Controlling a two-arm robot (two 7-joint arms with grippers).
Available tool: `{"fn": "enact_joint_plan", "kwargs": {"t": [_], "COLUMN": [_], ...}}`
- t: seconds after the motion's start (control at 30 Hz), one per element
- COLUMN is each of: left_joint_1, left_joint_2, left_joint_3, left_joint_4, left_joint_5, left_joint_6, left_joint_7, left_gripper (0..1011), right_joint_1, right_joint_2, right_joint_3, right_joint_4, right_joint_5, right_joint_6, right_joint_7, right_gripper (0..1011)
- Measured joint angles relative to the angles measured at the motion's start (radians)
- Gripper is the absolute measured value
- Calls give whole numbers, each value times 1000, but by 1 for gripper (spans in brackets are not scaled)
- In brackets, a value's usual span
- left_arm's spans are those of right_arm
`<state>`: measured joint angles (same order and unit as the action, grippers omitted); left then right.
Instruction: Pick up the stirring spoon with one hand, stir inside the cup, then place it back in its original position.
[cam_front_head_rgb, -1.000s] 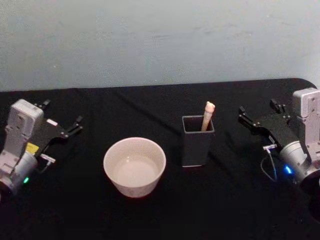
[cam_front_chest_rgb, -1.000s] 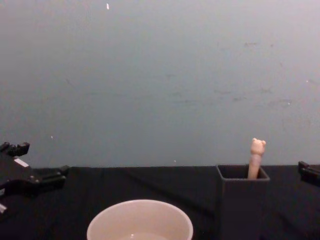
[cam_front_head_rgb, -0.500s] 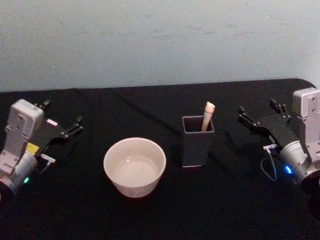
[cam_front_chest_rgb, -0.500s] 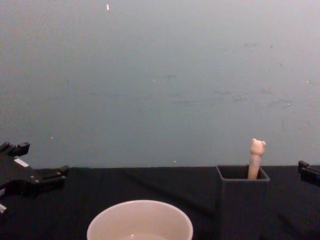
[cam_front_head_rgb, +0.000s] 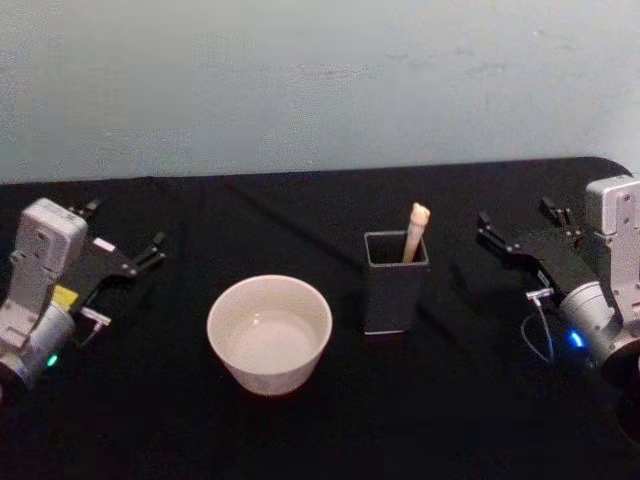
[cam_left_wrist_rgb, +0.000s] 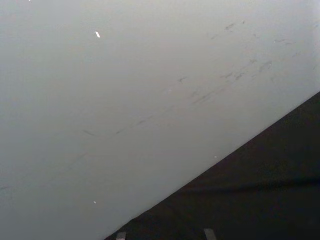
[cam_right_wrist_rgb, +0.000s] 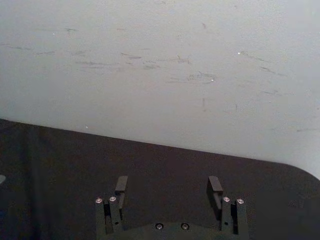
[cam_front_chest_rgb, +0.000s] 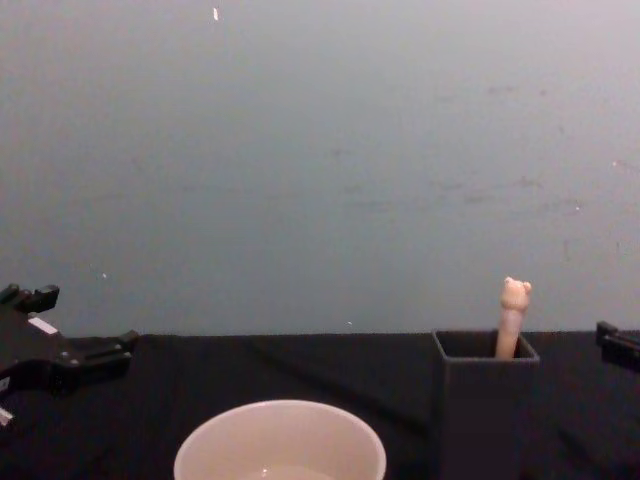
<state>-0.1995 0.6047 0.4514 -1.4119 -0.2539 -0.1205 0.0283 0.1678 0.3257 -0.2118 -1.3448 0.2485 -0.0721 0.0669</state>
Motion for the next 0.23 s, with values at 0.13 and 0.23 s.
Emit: {"fn": "enact_joint_plan", "kwargs": {"t": [0.13, 0.23], "left_joint_1": [0, 0], "left_joint_2": [0, 0], "left_joint_3": [0, 0], "left_joint_4": [0, 0], "left_joint_5": [0, 0], "left_joint_6": [0, 0], "left_joint_7": [0, 0], "left_gripper": [1001, 1001], "right_joint_1": [0, 0], "right_joint_2": [0, 0], "right_joint_3": [0, 0], "right_joint_4": [0, 0], "right_joint_5": [0, 0], "right_joint_6": [0, 0], "right_joint_7": [0, 0], "right_gripper": [1000, 1000]}}
